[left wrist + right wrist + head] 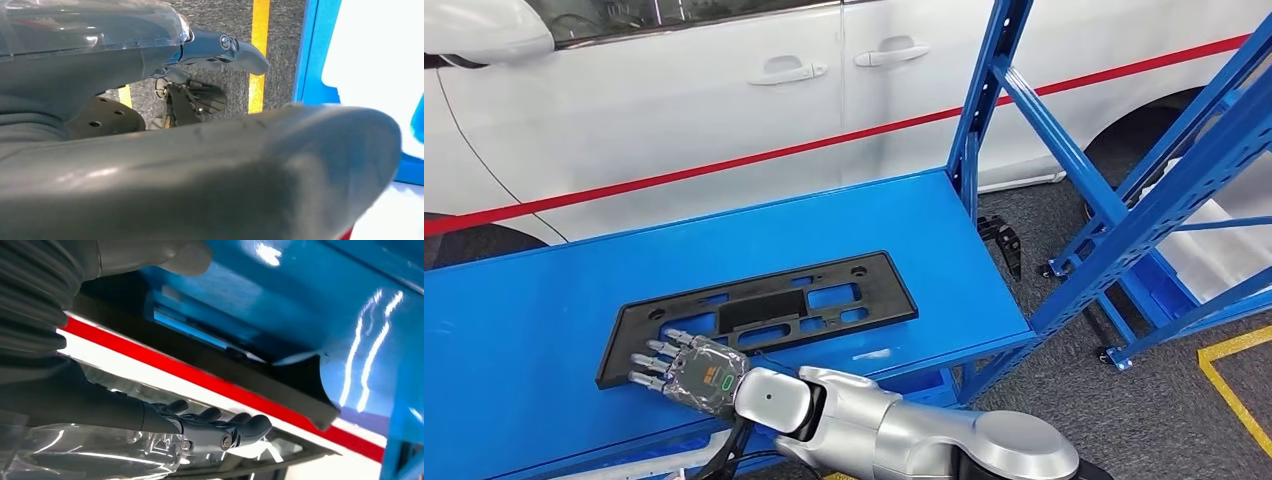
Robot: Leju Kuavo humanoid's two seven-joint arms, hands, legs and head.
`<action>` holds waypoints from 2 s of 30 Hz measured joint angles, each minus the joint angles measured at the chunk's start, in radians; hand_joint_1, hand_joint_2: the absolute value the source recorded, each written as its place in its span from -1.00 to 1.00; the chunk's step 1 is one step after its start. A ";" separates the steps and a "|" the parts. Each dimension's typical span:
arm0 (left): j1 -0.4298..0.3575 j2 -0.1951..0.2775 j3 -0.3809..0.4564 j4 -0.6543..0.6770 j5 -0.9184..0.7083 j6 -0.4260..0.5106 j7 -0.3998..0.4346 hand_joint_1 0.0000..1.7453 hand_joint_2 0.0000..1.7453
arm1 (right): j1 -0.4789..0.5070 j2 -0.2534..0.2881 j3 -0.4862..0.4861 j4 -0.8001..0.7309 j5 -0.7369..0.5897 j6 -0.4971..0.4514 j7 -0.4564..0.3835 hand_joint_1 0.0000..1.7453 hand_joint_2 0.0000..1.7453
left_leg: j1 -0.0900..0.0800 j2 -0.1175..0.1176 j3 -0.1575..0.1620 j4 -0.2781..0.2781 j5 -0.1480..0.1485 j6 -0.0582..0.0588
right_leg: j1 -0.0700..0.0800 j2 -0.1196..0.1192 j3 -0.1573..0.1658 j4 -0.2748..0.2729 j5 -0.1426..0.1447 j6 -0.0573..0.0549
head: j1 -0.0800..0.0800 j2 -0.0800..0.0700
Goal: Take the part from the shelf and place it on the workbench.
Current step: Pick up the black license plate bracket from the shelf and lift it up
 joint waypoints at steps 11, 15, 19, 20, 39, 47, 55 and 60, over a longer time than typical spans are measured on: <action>0.008 0.000 0.010 0.000 -0.008 -0.001 0.007 -1.00 -1.00 | 0.009 -0.006 0.000 0.054 0.024 0.010 0.069 -1.00 1.00 | -0.005 -0.004 -0.003 0.014 -0.015 -0.028 | 0.004 0.004 0.085 -0.180 0.100 -0.026 | -0.001 0.000; 0.008 0.000 0.010 0.000 -0.012 -0.001 0.013 -1.00 -1.00 | 0.010 -0.005 0.000 0.066 0.025 0.010 0.072 -1.00 1.00 | 0.000 -0.002 -0.067 0.164 -0.105 -0.047 | -0.001 0.000 0.090 -0.188 0.104 -0.041 | -0.003 0.000; 0.012 0.001 0.010 0.000 -0.016 -0.001 0.018 -1.00 -1.00 | 0.013 -0.005 0.000 0.074 0.027 0.011 0.084 -1.00 1.00 | 0.002 -0.002 -0.121 0.275 -0.118 -0.054 | 0.000 0.000 0.091 -0.185 0.101 -0.043 | -0.002 0.000; 0.012 0.000 0.010 0.000 -0.018 -0.001 0.020 -1.00 -1.00 | 0.013 -0.004 0.000 0.076 0.029 0.013 0.092 -1.00 1.00 | 0.003 -0.002 -0.092 0.215 -0.081 -0.052 | 0.000 0.001 0.093 -0.185 0.101 -0.042 | -0.002 0.000; 0.012 -0.028 -0.021 0.000 -0.084 -0.018 0.060 -1.00 -1.00 | 0.004 -0.002 -0.020 0.142 0.046 0.063 0.248 -1.00 1.00 | -0.007 -0.003 0.010 0.008 -0.007 -0.014 | -0.001 -0.001 0.114 -0.175 0.083 -0.011 | 0.000 0.000; 0.012 -0.031 -0.035 0.000 -0.092 -0.022 0.065 -1.00 -1.00 | -0.007 0.001 -0.034 0.161 0.052 0.090 0.266 -1.00 1.00 | -0.001 -0.001 -0.092 0.242 -0.136 -0.051 | -0.001 -0.002 0.111 -0.189 0.093 -0.042 | -0.002 0.000; 0.012 -0.031 -0.035 0.000 -0.092 -0.022 0.063 -1.00 -1.00 | -0.016 0.003 -0.040 0.170 0.045 0.137 0.268 -1.00 1.00 | -0.003 -0.001 -0.006 0.082 -0.018 -0.036 | 0.002 0.000 0.119 -0.188 0.092 -0.042 | -0.002 0.000; 0.011 -0.031 -0.035 0.000 -0.091 -0.022 0.058 -1.00 -1.00 | -0.026 0.004 -0.051 0.186 0.036 0.164 0.270 -1.00 1.00 | -0.009 0.001 0.033 -0.009 -0.011 -0.014 | 0.004 0.001 0.112 -0.179 0.087 -0.023 | -0.001 0.000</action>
